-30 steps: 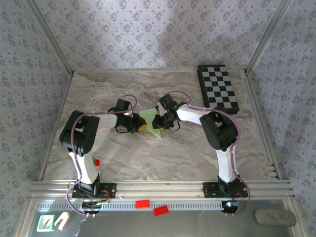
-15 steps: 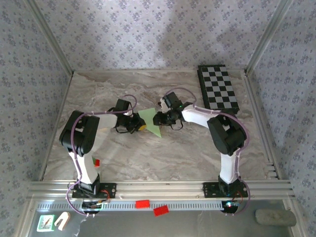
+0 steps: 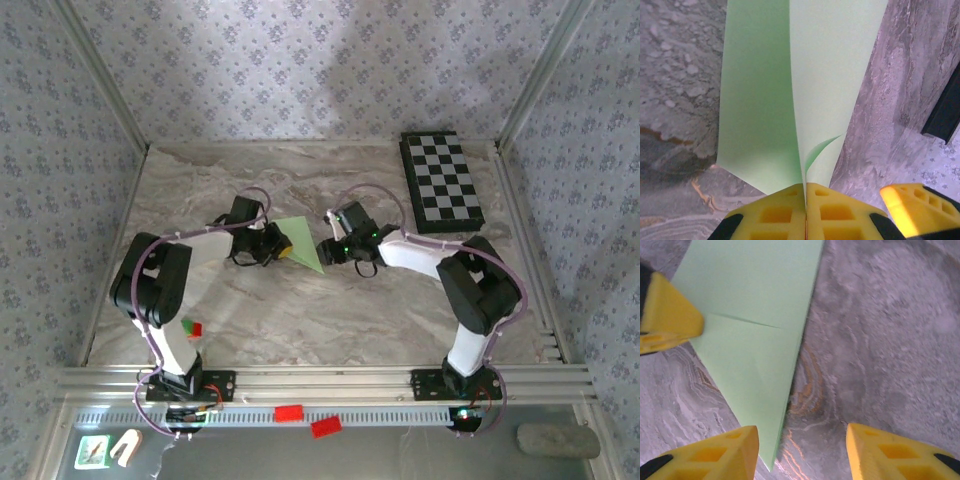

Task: Fold a paper plane with a square sheet of paper (pick it up from the middle)
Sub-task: Third fold the triangle at the center of the table, then fourth fold the wing at the center of the table.

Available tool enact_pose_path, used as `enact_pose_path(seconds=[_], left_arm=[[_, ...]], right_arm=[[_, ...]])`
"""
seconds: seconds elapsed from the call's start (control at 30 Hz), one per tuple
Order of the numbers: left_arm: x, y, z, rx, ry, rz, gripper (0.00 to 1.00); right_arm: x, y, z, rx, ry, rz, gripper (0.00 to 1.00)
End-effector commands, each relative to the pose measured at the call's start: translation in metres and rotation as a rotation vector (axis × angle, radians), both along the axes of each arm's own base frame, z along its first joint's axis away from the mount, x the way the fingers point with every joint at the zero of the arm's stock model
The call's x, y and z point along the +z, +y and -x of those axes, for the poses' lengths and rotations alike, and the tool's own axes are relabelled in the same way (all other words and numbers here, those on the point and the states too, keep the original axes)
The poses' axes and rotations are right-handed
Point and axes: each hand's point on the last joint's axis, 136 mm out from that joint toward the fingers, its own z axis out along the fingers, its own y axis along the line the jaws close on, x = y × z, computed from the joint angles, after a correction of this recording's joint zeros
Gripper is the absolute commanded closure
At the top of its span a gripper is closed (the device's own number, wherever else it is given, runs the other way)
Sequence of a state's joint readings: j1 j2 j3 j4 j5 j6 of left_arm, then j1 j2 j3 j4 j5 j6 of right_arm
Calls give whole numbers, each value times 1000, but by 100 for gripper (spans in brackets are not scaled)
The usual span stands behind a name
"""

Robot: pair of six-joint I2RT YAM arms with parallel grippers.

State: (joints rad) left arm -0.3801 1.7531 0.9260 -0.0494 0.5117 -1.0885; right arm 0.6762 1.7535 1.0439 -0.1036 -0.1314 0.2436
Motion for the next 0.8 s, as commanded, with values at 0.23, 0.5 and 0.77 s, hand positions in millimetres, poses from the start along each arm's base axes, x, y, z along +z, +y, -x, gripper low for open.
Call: enact_pose_path(seconds=[0.23,0.5,0.77], left_arm=[[16,-4,1,102,84,-40,92],[21,-8,-2,160,84,-59,93],[18,-7,1,190,96,-61,92]], right_arm=[[13,36,0,206,-361,172,41],[11,37,0,225,-489,98,36],[-4,44,10,350,-538,77,39]])
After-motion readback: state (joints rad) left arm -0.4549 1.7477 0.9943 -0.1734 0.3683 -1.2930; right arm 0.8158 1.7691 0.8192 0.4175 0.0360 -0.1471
